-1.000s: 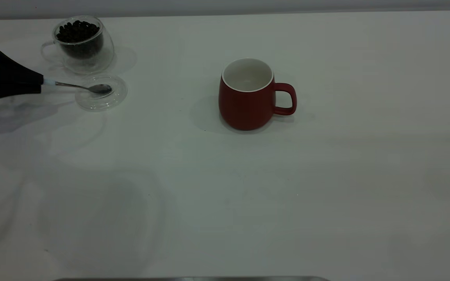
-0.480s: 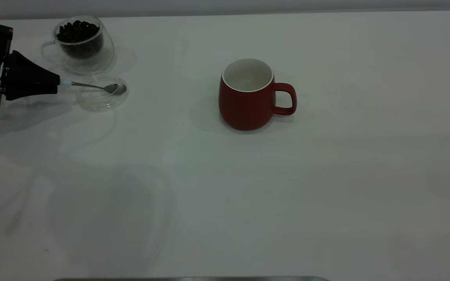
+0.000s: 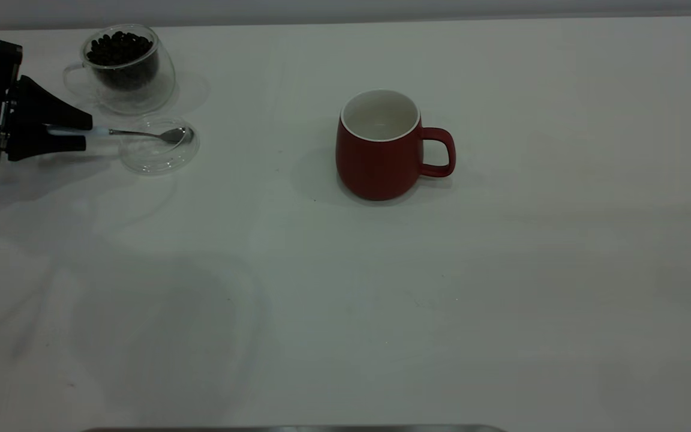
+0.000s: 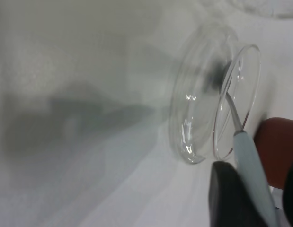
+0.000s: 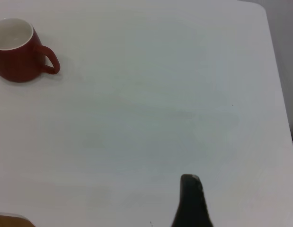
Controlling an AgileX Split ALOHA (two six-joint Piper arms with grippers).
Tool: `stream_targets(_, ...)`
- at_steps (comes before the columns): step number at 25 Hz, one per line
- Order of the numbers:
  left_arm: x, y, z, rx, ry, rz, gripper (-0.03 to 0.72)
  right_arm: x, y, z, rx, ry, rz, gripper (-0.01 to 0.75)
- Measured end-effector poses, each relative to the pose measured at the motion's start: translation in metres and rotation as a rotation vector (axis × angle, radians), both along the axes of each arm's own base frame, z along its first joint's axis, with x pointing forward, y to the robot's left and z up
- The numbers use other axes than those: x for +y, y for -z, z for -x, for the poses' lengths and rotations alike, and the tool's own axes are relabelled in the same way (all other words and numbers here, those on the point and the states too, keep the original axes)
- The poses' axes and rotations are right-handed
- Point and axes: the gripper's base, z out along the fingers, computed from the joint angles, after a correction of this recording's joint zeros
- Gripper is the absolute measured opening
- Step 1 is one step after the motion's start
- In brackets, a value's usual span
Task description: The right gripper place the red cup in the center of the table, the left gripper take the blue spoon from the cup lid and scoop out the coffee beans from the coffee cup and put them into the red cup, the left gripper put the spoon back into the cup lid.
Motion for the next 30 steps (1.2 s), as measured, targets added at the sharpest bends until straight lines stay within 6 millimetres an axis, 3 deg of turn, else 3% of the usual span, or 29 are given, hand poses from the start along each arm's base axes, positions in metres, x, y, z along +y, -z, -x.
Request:
stream_targets(8,0.000,0.003,0.005,0.017,0.058,-0.035,0.502,0.000,0.000,0.000,0.000,0.000,0.000,0.590)
stream_targets(16,0.001,0.006,0.010,0.051,0.110,-0.076,0.516,0.000,0.000,0.000,0.000,0.000,0.000,0.590)
stream_targets(19,0.005,-0.001,0.011,0.055,0.144,-0.135,0.517,0.000,0.000,0.000,0.000,0.000,0.000,0.590)
stream_targets(24,0.017,-0.050,0.000,0.015,0.186,-0.268,0.518,0.000,0.000,0.000,0.000,0.000,0.000,0.590)
stream_targets(30,0.031,-0.139,-0.006,-0.053,0.222,-0.470,0.518,0.000,0.000,0.000,0.000,0.000,0.000,0.590)
